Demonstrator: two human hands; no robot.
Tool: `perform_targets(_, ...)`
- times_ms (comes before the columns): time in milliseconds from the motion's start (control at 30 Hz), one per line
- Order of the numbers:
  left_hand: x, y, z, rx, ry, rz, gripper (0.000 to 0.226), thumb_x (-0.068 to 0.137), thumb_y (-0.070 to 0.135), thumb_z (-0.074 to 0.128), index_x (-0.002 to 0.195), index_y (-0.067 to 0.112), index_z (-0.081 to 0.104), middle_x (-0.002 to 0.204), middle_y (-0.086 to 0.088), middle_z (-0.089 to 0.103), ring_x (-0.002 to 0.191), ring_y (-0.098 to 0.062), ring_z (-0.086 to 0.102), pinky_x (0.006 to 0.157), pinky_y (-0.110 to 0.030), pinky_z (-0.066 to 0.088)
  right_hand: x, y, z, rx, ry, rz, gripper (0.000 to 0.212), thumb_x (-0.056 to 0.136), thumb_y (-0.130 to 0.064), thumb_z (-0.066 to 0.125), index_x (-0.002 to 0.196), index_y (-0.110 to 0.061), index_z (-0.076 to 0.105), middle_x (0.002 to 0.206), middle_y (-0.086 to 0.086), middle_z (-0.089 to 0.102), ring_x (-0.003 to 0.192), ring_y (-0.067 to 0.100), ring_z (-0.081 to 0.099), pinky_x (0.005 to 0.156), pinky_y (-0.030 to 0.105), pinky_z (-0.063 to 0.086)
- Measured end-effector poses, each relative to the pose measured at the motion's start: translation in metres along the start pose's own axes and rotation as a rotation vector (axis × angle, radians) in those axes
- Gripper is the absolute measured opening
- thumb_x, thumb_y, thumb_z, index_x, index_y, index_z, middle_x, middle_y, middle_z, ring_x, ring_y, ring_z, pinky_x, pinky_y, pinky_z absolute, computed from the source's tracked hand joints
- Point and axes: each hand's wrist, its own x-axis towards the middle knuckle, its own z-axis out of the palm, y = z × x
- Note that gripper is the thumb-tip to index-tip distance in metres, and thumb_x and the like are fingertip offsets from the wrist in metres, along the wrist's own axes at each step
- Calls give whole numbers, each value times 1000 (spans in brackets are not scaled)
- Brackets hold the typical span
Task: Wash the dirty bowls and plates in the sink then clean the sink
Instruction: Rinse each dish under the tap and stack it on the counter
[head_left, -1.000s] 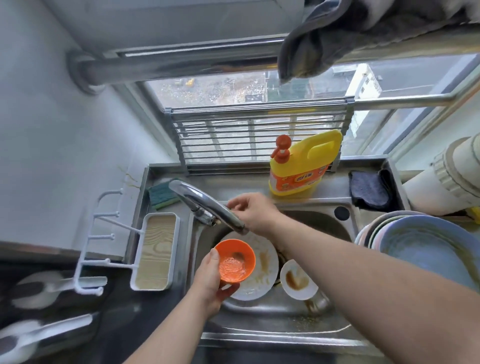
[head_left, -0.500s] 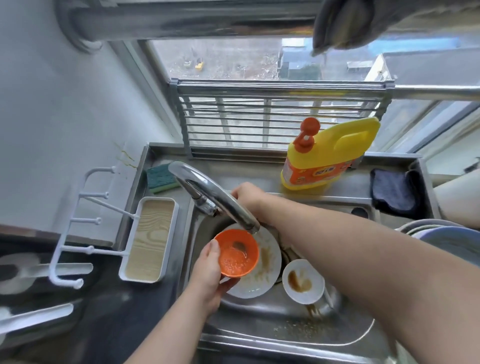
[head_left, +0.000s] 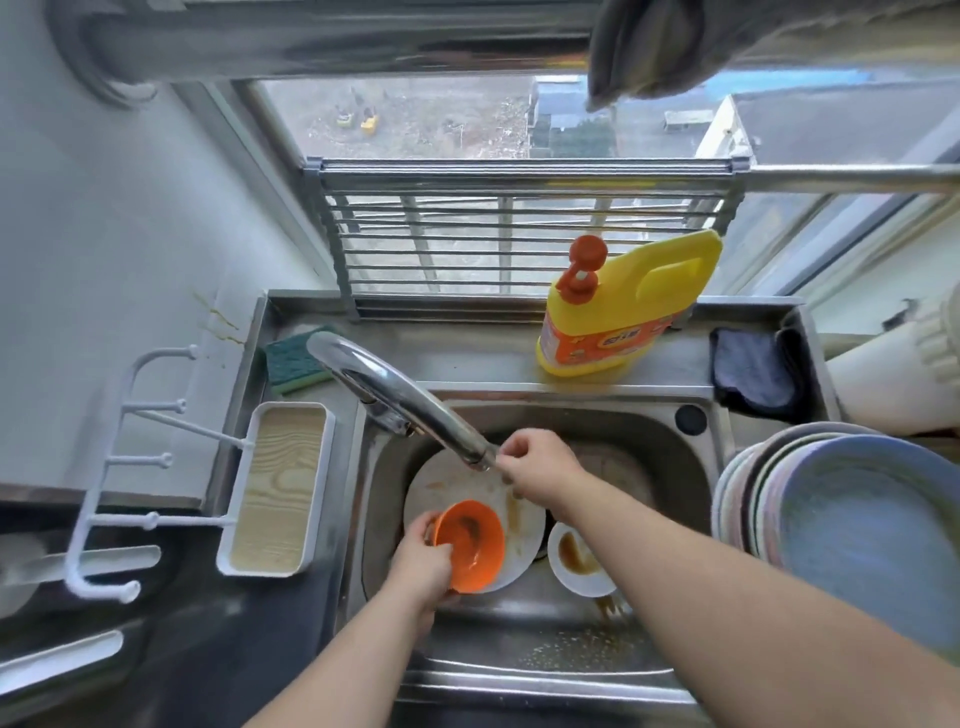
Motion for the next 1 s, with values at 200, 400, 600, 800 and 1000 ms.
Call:
perform_targets(200,9,-14,52,191,-105,-25,46,98,10,48,127,43,58,117,-3,68,103,-33,70,75,-51,66,-60,103,-6,55,206,279,17,89,-27,59,104,-34,60,106,-4,69,98,20,65,91,40,56)
perform_targets(400,-4,-10,113,417,-272,84,39,83,9,69,111,35,66,102,2,74,96,-24,74,80,-47,66,-100,104,-30,104,234,118,27,85,-17,63,104,-35,60,97,-7,60,89,9,58,77,23,46)
perform_targets(600,29,-11,128,550,-179,125,53,77,23,65,126,42,58,109,-10,76,100,-38,73,72,-41,60,-130,90,-75,120,286,-30,23,91,-28,64,112,-37,64,91,-7,64,84,9,63,82,29,52)
perform_targets(800,-92,86,182,380,-378,381,25,101,31,57,123,30,66,104,-1,69,79,-18,65,71,-33,55,-199,70,-168,331,579,-258,7,103,-28,64,101,-32,69,76,3,70,51,11,59,58,27,49)
perform_targets(1000,-137,97,253,513,-493,547,49,100,42,52,149,37,47,137,0,57,118,-21,56,101,-34,45,-217,178,-268,-32,1060,137,13,95,-24,64,106,-23,71,97,5,74,95,35,67,79,38,49)
